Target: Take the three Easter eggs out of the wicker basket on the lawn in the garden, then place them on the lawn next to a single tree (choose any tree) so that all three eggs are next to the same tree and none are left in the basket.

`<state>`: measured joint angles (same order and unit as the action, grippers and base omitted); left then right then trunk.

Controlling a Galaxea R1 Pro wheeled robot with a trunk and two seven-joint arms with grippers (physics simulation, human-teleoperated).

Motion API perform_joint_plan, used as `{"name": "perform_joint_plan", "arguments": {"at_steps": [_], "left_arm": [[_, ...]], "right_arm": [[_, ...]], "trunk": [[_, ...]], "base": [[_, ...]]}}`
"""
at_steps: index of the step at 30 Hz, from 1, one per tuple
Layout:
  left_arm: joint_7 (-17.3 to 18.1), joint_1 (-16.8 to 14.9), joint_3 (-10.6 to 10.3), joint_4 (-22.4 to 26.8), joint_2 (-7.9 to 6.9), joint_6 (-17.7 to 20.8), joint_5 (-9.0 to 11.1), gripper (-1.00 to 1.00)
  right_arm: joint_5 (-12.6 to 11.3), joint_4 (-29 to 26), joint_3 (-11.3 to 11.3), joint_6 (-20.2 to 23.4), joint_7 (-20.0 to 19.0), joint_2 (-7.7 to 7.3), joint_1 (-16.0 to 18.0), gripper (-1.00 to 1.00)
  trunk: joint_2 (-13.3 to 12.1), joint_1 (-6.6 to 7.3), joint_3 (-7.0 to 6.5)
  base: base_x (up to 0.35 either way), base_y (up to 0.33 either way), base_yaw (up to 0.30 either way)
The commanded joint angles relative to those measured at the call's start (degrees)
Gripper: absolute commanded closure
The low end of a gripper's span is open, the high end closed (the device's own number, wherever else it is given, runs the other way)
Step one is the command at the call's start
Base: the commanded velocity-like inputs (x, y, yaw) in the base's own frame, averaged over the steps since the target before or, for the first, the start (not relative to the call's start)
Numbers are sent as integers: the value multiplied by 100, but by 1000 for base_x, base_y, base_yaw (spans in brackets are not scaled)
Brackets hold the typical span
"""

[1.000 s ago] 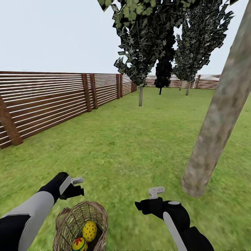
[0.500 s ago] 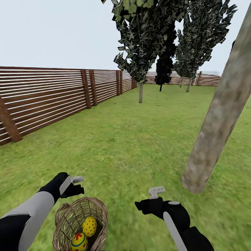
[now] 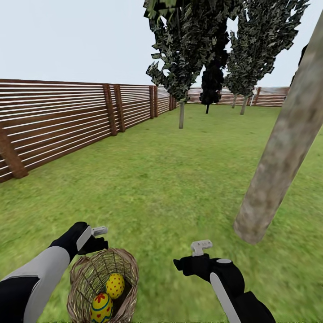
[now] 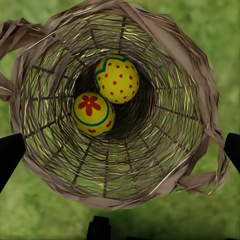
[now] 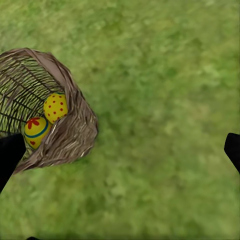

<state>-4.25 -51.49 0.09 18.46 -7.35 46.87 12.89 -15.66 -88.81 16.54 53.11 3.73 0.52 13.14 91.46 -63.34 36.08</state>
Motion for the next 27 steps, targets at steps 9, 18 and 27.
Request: {"name": "perform_joint_plan", "arguments": {"at_steps": [9, 18, 27], "left_arm": [[-41, 3, 0, 9, -3, 7, 62, -100], [-41, 0, 0, 9, -8, -113, 60, -100], [-38, -1, -8, 9, -5, -122, 45, -100]], "right_arm": [[-42, -5, 3, 16, 40, 1, 4, -100], [-39, -5, -2, 15, 40, 1, 4, -100], [-42, -3, -2, 15, 40, 1, 4, -100]], "trunk": [[366, -198, 251], [727, -395, 496], [1088, -593, 740]], "base": [[0, 0, 0], [0, 0, 0], [0, 0, 0]]}}
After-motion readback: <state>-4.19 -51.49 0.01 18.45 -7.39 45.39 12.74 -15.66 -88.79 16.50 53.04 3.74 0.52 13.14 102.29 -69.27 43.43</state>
